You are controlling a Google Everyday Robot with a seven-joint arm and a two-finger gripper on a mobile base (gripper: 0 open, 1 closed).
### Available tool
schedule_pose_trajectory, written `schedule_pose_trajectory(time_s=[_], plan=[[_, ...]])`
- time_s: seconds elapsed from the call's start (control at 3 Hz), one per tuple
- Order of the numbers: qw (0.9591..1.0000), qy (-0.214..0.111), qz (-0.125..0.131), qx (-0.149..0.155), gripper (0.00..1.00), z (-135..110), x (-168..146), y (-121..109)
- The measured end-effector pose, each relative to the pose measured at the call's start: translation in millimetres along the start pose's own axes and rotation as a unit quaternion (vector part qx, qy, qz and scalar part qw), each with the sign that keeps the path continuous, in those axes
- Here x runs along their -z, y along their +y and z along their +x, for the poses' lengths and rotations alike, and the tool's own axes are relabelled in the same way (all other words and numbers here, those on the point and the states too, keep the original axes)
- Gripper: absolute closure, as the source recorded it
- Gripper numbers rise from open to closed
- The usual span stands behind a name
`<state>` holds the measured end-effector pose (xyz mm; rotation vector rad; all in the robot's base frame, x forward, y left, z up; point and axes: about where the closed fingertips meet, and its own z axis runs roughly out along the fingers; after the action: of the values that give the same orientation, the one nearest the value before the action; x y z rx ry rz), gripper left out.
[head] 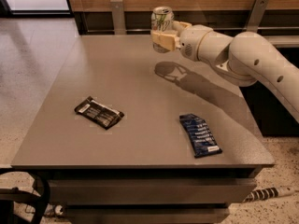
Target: Place 7up can upright
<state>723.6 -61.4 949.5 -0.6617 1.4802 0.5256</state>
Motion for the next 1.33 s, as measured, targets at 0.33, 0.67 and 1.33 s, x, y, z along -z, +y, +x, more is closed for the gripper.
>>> schedule_pose_trajectory(time_s=[0.33, 0.67, 1.33], plan=[[0.9998, 0.003, -0.017, 0.0, 1.0, 5.0, -9.3, 10.2], [0.9996, 0.011, -0.024, -0.005, 1.0, 15.2, -16.8, 19.4], [0.9992, 0.021, -0.025, -0.025, 1.0, 42.2, -30.8, 38.1]])
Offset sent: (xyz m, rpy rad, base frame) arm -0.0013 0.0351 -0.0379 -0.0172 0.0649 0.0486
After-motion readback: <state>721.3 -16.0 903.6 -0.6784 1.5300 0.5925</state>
